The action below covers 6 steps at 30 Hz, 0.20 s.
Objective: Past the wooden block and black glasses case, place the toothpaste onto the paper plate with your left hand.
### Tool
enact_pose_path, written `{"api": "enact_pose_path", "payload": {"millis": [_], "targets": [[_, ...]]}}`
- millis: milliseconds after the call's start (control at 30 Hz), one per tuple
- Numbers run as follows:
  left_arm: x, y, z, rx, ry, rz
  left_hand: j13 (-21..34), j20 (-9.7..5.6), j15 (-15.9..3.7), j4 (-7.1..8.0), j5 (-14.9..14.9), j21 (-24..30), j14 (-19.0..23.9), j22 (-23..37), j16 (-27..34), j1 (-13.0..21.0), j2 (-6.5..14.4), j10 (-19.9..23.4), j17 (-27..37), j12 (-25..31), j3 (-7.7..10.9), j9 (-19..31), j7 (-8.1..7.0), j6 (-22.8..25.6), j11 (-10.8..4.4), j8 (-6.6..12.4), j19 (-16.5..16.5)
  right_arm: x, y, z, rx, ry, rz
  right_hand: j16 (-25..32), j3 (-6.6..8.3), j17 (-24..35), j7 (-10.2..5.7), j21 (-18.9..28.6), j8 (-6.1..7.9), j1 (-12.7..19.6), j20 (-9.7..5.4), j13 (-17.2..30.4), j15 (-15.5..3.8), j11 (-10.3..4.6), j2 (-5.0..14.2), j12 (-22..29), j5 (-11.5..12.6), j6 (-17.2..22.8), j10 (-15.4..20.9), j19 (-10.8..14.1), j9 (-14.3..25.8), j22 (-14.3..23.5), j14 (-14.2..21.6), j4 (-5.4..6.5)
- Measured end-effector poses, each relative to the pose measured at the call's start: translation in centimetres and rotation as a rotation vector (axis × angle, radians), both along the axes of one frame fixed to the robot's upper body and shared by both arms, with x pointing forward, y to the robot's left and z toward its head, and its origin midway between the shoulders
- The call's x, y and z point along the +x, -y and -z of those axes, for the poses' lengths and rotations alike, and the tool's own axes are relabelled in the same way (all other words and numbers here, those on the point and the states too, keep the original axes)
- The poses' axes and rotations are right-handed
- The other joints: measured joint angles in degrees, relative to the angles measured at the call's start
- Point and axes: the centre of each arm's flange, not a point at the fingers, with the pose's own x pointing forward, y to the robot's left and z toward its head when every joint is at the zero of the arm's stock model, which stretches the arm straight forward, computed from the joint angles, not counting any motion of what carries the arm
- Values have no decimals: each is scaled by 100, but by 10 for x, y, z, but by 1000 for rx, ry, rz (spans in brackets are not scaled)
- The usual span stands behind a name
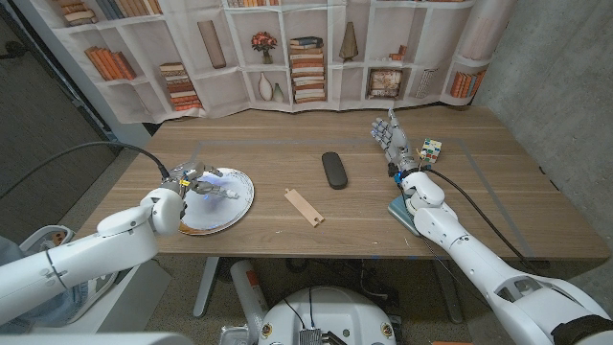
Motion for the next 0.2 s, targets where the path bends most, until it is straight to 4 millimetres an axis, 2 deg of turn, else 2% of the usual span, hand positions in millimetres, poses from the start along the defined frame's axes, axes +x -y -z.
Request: {"api": "enact_pose_path", "payload": {"millis": [100,200], "targets": [[-1,0,-2,-6,7,7,1,30,12,28,42,0,-66,0,0,-44,32,-99,0,0,-28,2,4,-116,63,0,-86,-1,0,0,0,0,1,0,0,0,0,0,0,0,0,0,0,0,0,0,0,0,0,0,0,0,0,0],[-1,-1,-5,-11,14,13,0,30,-14,68,45,0,-92,0,0,-44,32,-138,0,27,-35,2,-9,-167,40,0,-85,-2,0,1,-1,-2,3,0,0,0,0,0,0,0,0,0,0,0,0,0,0,0,0,0,0,0,0,0]]}}
